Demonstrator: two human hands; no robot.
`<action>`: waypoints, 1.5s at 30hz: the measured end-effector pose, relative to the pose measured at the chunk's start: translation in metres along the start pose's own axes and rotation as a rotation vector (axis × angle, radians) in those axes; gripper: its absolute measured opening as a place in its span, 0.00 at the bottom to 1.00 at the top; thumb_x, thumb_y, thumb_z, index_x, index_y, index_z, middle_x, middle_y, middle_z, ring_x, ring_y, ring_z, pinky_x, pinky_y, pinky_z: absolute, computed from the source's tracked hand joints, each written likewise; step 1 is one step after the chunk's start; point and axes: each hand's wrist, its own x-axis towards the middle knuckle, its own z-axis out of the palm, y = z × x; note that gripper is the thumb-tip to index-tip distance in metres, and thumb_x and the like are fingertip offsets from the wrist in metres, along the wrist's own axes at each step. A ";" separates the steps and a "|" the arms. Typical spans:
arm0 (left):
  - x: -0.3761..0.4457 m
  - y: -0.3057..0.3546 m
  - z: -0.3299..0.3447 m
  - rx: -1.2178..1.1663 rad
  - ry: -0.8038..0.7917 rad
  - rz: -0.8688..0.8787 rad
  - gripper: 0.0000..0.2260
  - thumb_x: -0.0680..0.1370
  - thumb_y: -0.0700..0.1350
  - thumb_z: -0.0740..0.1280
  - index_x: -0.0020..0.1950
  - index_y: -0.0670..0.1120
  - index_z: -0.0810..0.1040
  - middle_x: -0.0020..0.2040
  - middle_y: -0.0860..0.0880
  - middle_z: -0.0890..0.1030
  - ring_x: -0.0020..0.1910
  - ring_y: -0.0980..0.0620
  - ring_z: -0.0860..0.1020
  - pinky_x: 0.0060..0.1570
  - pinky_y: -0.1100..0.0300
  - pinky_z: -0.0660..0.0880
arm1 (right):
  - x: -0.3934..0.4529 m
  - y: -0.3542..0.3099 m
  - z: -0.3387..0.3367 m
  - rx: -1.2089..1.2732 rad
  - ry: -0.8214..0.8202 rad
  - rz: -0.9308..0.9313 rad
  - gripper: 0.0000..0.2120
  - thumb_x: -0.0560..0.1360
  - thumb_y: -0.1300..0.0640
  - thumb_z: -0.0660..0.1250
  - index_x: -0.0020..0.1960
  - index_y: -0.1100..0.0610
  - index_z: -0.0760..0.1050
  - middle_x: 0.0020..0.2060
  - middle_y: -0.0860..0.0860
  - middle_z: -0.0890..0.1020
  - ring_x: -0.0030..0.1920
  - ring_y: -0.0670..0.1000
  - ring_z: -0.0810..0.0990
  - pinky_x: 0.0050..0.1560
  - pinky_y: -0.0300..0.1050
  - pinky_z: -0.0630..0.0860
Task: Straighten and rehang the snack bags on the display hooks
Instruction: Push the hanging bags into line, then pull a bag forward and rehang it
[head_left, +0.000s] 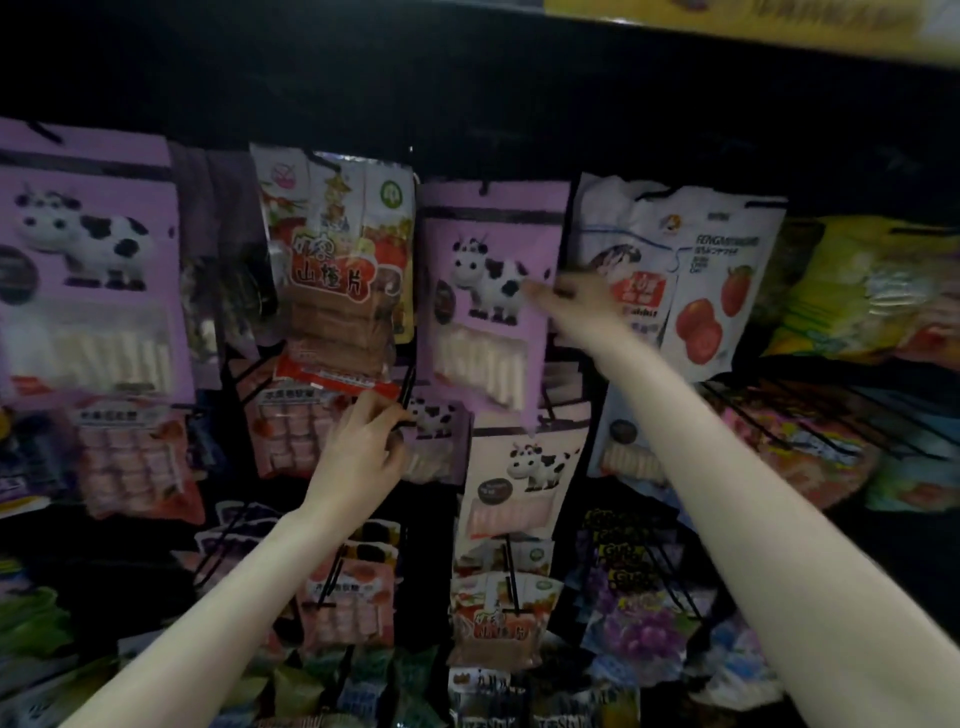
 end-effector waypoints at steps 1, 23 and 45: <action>0.000 -0.001 -0.001 0.005 -0.005 0.002 0.11 0.73 0.32 0.65 0.54 0.40 0.78 0.49 0.44 0.73 0.43 0.43 0.74 0.41 0.55 0.68 | 0.003 0.003 0.010 -0.016 0.001 -0.011 0.12 0.78 0.52 0.62 0.54 0.60 0.78 0.49 0.52 0.80 0.48 0.49 0.78 0.51 0.44 0.75; 0.003 0.005 -0.008 -0.004 -0.007 -0.048 0.14 0.72 0.35 0.63 0.56 0.44 0.76 0.54 0.47 0.74 0.50 0.45 0.73 0.43 0.57 0.63 | -0.030 -0.013 0.035 0.283 0.508 -0.254 0.22 0.77 0.60 0.65 0.27 0.50 0.62 0.21 0.41 0.64 0.23 0.40 0.62 0.26 0.31 0.57; -0.091 -0.013 0.007 -1.049 -0.207 -0.875 0.15 0.74 0.48 0.68 0.61 0.47 0.76 0.54 0.44 0.82 0.52 0.43 0.81 0.50 0.47 0.77 | -0.148 0.098 0.071 0.411 -0.128 0.318 0.03 0.73 0.62 0.68 0.43 0.60 0.81 0.39 0.53 0.85 0.41 0.54 0.84 0.44 0.48 0.81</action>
